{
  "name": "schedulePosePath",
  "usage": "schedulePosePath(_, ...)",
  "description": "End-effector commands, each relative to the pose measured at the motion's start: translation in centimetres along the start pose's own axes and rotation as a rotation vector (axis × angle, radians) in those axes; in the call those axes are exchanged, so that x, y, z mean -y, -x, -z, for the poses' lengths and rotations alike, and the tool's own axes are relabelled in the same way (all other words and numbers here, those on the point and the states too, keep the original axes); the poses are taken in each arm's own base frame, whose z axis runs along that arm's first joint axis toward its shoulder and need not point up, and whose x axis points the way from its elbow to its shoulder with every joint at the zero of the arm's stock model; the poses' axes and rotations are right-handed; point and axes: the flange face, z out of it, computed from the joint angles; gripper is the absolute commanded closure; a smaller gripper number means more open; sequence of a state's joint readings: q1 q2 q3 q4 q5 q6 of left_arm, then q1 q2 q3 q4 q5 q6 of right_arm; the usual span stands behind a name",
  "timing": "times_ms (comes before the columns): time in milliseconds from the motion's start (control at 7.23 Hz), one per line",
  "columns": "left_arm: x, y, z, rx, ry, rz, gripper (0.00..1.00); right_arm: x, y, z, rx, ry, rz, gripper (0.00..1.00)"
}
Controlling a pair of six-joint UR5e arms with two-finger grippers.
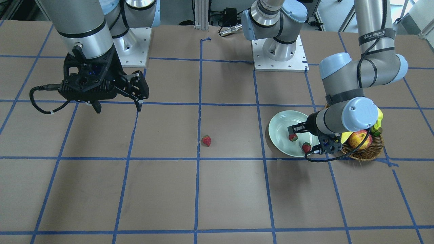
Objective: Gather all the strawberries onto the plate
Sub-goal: 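Carry it onto the green plate and open the left gripper, then reach the left gripper to the last strawberry and grasp it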
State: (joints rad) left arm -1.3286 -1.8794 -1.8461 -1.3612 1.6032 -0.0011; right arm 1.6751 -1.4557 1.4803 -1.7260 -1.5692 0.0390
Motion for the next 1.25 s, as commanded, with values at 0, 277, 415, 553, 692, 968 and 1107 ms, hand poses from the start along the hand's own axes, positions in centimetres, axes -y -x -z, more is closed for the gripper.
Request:
schedulePosePath(0,0.7,-1.8,3.4,-0.028,-0.075,-0.015,0.00,0.0,0.0,0.0,-0.002,0.000,0.001,0.00)
schedulePosePath(277,-0.8,-9.9,4.1,-0.159,-0.118,-0.031,0.00,0.0,0.0,0.0,-0.002,-0.001,0.001,0.00)
schedulePosePath(415,-2.0,-14.5,3.6,-0.156,-0.168,-0.039,0.00,-0.1,0.0,0.3,-0.001,-0.004,0.001,0.00)
schedulePosePath(553,-3.0,-17.8,3.4,-0.176,-0.206,0.084,0.00,0.0,0.0,0.1,-0.003,-0.003,0.001,0.00)
schedulePosePath(692,-4.5,-20.9,2.5,-0.177,-0.201,0.158,0.00,0.0,0.0,0.1,-0.001,-0.003,0.001,0.00)
schedulePosePath(968,-5.8,-25.7,0.3,-0.192,-0.216,0.209,0.00,-0.1,0.1,0.1,-0.001,-0.001,0.001,0.00)
schedulePosePath(1107,-5.4,-26.9,-1.2,-0.216,-0.212,0.202,0.00,-0.1,0.1,0.1,-0.001,-0.001,0.001,0.00)
